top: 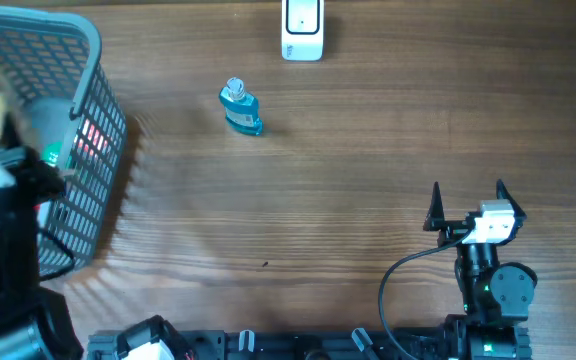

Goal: Scan the item barcode
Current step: 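Lift the paper bag out and place it on the table center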

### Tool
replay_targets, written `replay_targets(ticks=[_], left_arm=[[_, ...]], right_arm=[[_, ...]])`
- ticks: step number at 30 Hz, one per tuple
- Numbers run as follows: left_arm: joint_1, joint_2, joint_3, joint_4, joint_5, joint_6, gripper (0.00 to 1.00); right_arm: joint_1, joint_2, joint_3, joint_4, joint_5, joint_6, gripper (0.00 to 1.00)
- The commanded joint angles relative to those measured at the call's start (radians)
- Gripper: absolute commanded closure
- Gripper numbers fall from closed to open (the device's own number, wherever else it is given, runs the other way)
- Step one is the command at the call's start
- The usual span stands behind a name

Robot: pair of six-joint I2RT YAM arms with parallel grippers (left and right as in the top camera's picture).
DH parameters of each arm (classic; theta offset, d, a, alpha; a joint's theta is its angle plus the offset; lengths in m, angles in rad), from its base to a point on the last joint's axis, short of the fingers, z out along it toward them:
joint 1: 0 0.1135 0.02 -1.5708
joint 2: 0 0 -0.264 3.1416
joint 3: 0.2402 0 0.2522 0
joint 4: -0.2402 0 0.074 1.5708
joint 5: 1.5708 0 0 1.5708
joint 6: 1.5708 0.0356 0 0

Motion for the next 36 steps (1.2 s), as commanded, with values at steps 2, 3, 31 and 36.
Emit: replay_targets(ticks=[2,3,31,36], left_arm=[[-0.135,0.027,0.015,-0.006,0.237,-0.032,0.96],[-0.17,0.034,0.015,-0.015,0.266,-0.032,0.96],[-0.99,0.776,0.012,-0.229,0.558,0.176,0.96],[-0.995,0.927,0.012,-0.221,0.617,0.217,0.96]], right_arm=[[-0.004,0.0,-0.001,0.002,-0.016,-0.01,0.0],[-0.004,0.0,-0.001,0.002,-0.016,-0.01,0.0],[-0.004,0.0,-0.001,0.002,-0.016,-0.01,0.0],[-0.004,0.0,-0.001,0.002,-0.016,-0.011,0.0]])
